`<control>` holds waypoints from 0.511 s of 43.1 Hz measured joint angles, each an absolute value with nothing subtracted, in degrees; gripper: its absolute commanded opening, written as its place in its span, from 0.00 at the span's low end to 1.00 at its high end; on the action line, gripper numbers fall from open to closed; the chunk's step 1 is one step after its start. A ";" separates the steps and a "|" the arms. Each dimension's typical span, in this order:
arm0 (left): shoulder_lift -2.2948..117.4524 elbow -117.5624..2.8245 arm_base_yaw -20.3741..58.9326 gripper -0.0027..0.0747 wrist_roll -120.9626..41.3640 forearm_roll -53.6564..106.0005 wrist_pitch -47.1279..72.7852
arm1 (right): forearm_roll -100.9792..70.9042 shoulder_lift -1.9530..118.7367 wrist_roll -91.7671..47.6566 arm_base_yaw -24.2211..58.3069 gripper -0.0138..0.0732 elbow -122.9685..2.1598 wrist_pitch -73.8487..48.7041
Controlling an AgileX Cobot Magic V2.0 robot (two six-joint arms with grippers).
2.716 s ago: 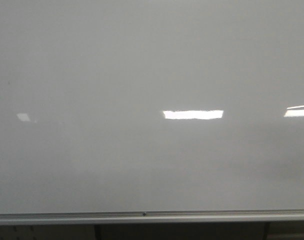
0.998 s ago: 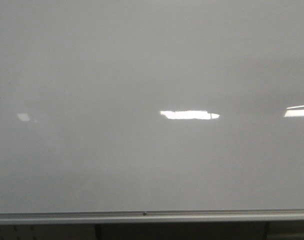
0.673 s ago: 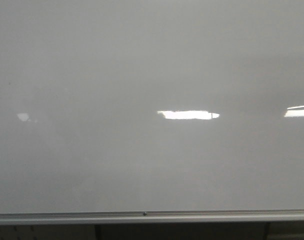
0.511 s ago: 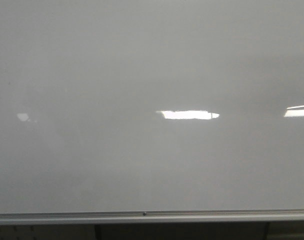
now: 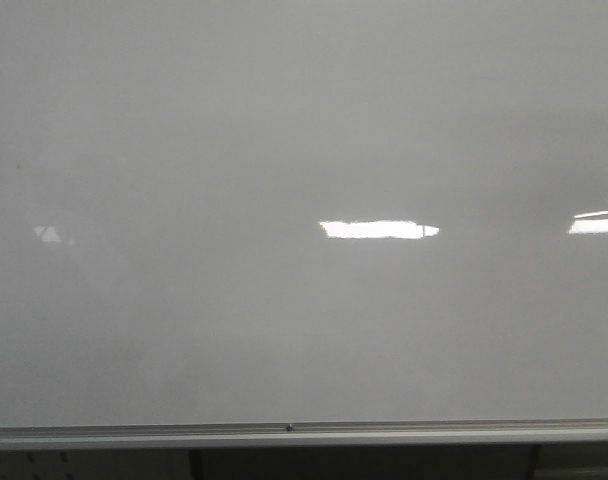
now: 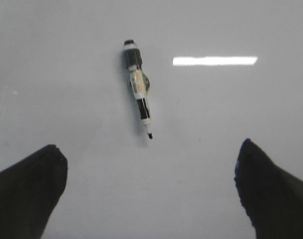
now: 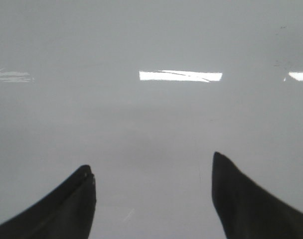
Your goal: Write number 2 on whiteboard
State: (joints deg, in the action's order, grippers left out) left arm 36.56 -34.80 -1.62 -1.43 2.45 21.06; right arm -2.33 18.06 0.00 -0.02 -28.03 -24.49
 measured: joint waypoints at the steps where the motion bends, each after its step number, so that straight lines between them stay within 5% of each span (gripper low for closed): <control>1: 39.00 -36.05 -1.62 0.89 -1.43 2.58 22.22 | -2.33 18.06 0.00 -0.02 0.76 -28.03 -24.49; 22: 74.91 -61.50 -3.98 0.89 1.21 4.12 28.01 | -2.33 18.06 0.00 -0.02 0.76 -28.03 -24.59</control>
